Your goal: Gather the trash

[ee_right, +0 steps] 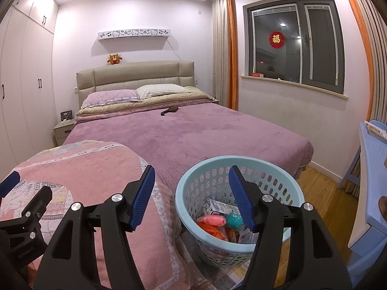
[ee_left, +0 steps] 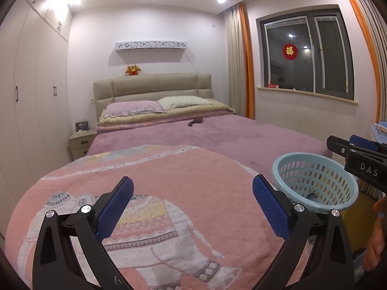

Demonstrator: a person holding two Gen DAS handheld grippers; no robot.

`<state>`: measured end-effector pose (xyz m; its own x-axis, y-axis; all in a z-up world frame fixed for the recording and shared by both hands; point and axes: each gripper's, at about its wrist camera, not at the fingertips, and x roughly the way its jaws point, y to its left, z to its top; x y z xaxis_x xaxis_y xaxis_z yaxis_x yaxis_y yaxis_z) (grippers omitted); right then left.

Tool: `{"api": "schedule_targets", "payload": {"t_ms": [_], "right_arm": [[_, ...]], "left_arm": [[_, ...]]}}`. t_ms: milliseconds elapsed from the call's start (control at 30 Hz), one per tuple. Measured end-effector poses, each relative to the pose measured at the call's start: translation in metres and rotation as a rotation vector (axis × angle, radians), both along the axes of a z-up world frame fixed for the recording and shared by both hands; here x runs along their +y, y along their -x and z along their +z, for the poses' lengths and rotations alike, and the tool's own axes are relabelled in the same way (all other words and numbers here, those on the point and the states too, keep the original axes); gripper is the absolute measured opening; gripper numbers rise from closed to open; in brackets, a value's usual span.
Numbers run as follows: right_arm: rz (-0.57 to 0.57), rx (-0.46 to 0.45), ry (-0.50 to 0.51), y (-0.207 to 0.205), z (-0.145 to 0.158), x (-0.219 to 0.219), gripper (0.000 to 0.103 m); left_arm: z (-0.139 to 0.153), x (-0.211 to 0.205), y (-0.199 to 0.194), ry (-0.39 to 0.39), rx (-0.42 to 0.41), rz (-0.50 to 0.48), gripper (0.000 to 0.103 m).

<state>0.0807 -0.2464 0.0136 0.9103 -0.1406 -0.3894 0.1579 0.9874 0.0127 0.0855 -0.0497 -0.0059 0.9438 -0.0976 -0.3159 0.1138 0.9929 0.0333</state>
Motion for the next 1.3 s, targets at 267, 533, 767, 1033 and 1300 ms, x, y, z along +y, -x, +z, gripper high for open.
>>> {"api": "schedule_targets", "payload": {"t_ms": [267, 533, 767, 1033, 1300], "right_arm": [[0.005, -0.004, 0.002, -0.0008, 0.0006, 0.0011, 0.06], [0.015, -0.001, 0.006, -0.0025, -0.0008, 0.0024, 0.061], [0.027, 0.0, 0.013, -0.0009, -0.0007, 0.0058, 0.061], [0.03, 0.003, 0.008, -0.0012, -0.0008, 0.0049, 0.061], [0.029, 0.007, 0.002, -0.0019, -0.002, 0.0061, 0.062]], "left_arm": [[0.0012, 0.003, -0.0014, 0.014, 0.006, 0.004, 0.096], [0.0018, 0.0044, -0.0009, 0.011, -0.001, 0.005, 0.095], [0.0021, 0.0059, 0.0012, 0.016, -0.002, 0.01, 0.095], [0.0023, 0.0062, 0.0001, 0.015, -0.001, 0.013, 0.095], [0.0023, 0.0068, -0.0003, 0.014, -0.001, 0.013, 0.095]]}}
